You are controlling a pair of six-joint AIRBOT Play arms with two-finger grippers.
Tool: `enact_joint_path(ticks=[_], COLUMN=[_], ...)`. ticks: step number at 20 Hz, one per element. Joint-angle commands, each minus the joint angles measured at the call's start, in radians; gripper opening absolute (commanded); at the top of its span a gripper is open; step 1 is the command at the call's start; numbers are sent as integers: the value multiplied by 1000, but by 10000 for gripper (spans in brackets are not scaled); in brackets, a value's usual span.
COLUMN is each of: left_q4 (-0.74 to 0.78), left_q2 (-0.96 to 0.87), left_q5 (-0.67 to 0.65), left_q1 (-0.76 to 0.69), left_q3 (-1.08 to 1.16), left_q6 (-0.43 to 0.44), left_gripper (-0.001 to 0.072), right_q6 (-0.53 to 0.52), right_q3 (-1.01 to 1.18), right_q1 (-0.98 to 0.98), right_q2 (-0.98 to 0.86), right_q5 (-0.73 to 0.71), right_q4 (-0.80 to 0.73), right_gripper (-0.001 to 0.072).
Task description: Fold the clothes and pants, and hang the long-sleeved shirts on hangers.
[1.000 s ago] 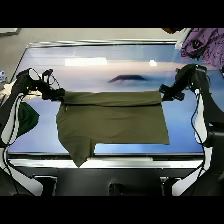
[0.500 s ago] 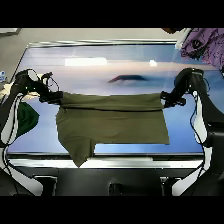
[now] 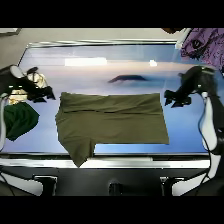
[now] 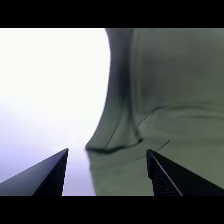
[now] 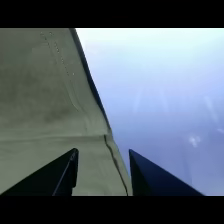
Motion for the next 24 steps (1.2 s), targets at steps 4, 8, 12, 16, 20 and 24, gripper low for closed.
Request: enact_joint_path(ticks=[4,8,12,16,20,24], left_q4=[-323,-441,-537,-597,-596,-585], left_q2=[498,747,823,821,821,821], left_q5=[162,206,197,195,200,204], left_q1=[214,232,230,161,69,52], left_q3=[-710,-1107,-1279,-1319,-1340,-1341], left_q6=[104,120,131,143,87,54], left_gripper=[562,563,562,562,562,562], right_q6=[-196,-200,-200,-195,-193,-193], right_q3=[-383,-595,-639,-639,-639,-639], right_q1=[-316,-377,-375,-375,-375,-375], right_q2=[263,382,398,398,398,398], right_q5=[43,97,82,71,55,44], right_q4=[355,365,402,409,409,409], right_gripper=[385,386,386,386,386,385])
